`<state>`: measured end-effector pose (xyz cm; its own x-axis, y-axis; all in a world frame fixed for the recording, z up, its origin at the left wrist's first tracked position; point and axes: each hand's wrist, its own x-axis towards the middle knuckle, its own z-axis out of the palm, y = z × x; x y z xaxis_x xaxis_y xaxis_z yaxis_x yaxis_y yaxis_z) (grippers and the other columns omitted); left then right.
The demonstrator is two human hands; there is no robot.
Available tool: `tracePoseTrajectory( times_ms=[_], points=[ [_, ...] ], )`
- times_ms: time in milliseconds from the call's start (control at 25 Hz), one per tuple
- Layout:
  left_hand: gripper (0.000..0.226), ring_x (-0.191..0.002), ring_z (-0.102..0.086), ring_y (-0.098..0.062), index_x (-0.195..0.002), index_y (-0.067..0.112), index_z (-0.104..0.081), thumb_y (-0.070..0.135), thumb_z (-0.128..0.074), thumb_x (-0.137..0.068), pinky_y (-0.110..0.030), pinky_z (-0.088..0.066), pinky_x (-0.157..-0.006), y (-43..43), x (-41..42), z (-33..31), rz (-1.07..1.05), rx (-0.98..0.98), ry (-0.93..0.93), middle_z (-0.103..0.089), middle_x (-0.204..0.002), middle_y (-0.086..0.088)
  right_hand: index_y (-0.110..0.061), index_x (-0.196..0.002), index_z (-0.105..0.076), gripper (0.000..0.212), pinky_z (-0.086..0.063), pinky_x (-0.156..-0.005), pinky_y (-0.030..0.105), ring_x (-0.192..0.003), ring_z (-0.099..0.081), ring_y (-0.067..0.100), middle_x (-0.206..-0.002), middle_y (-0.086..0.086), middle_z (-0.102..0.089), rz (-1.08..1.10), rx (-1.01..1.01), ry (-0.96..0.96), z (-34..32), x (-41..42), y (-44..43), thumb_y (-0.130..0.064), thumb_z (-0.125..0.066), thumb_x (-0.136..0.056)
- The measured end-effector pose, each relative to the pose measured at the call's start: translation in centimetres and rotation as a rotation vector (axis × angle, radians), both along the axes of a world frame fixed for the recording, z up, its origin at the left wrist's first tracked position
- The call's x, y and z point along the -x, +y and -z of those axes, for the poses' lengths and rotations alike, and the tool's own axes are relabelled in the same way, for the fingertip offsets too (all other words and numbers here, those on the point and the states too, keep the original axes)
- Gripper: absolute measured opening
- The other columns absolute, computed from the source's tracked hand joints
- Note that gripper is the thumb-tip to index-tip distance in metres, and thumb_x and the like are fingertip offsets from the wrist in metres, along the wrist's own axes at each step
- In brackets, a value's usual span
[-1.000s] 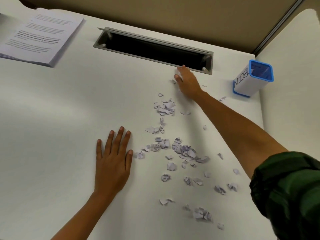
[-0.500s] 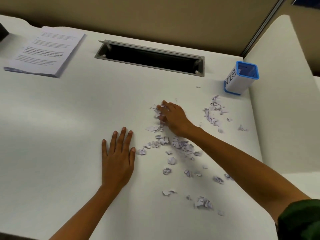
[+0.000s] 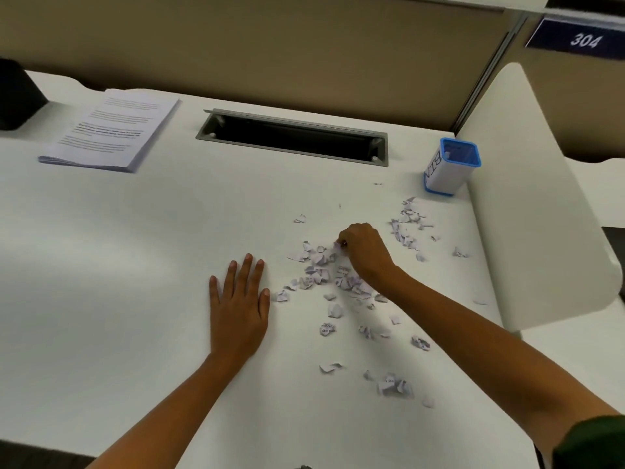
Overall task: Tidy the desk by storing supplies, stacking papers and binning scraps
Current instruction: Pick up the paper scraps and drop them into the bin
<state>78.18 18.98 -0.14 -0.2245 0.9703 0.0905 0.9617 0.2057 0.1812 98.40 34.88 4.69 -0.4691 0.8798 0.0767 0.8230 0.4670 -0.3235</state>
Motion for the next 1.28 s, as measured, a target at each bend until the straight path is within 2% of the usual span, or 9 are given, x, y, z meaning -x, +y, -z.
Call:
tracePoseTrajectory(
  times_ms=[200,320,480,600,720,840,960,1080,1280],
  points=[
    [0.057,-0.144,-0.015,-0.021,-0.148,0.024,-0.019,0.042,-0.016,-0.094,-0.051,-0.013,-0.116,0.0,0.0,0.2,0.001,-0.014,-0.01,-0.017,-0.157,0.001,0.001,-0.086,-0.074,0.01,-0.052,-0.081,0.026,-0.075,-0.066,0.019,-0.086,0.015,-0.073,0.281,-0.033,0.418,-4.2,-4.7,6.3,-0.003,-0.07,-0.079],
    [0.057,-0.144,-0.014,-0.021,-0.148,0.024,-0.019,0.043,-0.016,-0.095,-0.051,-0.013,-0.116,0.0,0.0,0.3,0.003,-0.022,-0.016,-0.016,-0.157,0.001,-0.003,-0.09,-0.074,0.014,-0.048,-0.084,0.027,-0.086,-0.065,0.027,-0.091,0.015,-0.072,0.456,-0.131,0.357,-6.5,-8.4,12.4,-0.012,-0.067,-0.082],
    [0.057,-0.145,-0.014,-0.021,-0.148,0.024,-0.019,0.043,-0.015,-0.094,-0.05,-0.013,-0.116,0.1,0.0,0.3,0.0,-0.029,-0.019,-0.016,-0.157,0.002,0.0,-0.093,-0.072,0.02,-0.036,-0.06,0.01,-0.083,-0.064,0.029,-0.098,0.022,-0.069,0.605,-0.167,0.248,-8.3,-12.1,19.0,-0.011,-0.06,-0.082],
    [0.058,-0.144,-0.014,-0.021,-0.148,0.024,-0.02,0.044,-0.016,-0.094,-0.049,-0.012,-0.116,0.1,-0.1,0.3,-0.004,-0.036,-0.03,-0.017,-0.157,0.002,-0.002,-0.108,-0.066,0.026,-0.044,-0.075,0.024,-0.109,-0.054,0.032,-0.114,0.017,-0.062,0.717,-0.085,-0.005,-8.7,-13.6,22.2,-0.015,-0.061,-0.086],
    [0.058,-0.145,-0.013,-0.02,-0.148,0.024,-0.02,0.045,-0.017,-0.094,-0.049,-0.011,-0.117,0.1,-0.1,0.2,-0.003,-0.038,-0.037,-0.017,-0.157,0.002,-0.004,-0.11,-0.064,0.027,-0.043,-0.071,0.028,-0.11,-0.055,0.03,-0.117,0.015,-0.061,0.738,0.018,-0.103,-8.4,-14.3,23.3,-0.015,-0.062,-0.085],
    [0.058,-0.145,-0.013,-0.02,-0.148,0.024,-0.02,0.045,-0.018,-0.094,-0.049,-0.01,-0.117,0.1,-0.1,0.2,-0.002,-0.034,-0.043,-0.016,-0.157,0.002,-0.006,-0.105,-0.068,0.026,-0.046,-0.085,0.033,-0.108,-0.058,0.03,-0.114,0.014,-0.063,0.745,0.054,0.079,-8.1,-14.0,22.9,-0.006,-0.057,-0.082],
    [0.058,-0.145,-0.014,-0.02,-0.148,0.024,-0.02,0.044,-0.019,-0.094,-0.049,-0.012,-0.116,0.0,-0.1,0.1,-0.004,-0.03,-0.043,-0.017,-0.156,0.002,-0.001,-0.104,-0.068,0.026,-0.046,-0.083,0.024,-0.107,-0.058,0.029,-0.118,0.016,-0.061,0.777,-0.069,0.191,-9.0,-13.0,19.8,0.002,-0.065,-0.079],
    [0.058,-0.144,-0.017,-0.021,-0.147,0.023,-0.023,0.043,-0.02,-0.093,-0.05,-0.014,-0.116,0.1,-0.1,0.2,-0.009,-0.025,-0.039,-0.02,-0.156,0.001,0.003,-0.096,-0.068,0.026,-0.043,-0.076,0.018,-0.1,-0.061,0.031,-0.109,0.019,-0.065,0.643,-0.263,0.308,-8.9,-12.5,14.4,0.009,-0.05,-0.079],
    [0.056,-0.141,-0.026,-0.024,-0.144,0.02,-0.031,0.041,-0.023,-0.093,-0.048,-0.019,-0.114,0.0,-0.2,-0.1,-0.003,-0.039,-0.057,-0.029,-0.153,-0.002,-0.006,-0.097,-0.068,0.014,-0.045,-0.076,0.023,-0.083,-0.064,0.024,-0.096,0.012,-0.069,0.589,-0.274,0.44,-6.2,-12.3,2.3,-0.012,-0.063,-0.086]
  ],
)
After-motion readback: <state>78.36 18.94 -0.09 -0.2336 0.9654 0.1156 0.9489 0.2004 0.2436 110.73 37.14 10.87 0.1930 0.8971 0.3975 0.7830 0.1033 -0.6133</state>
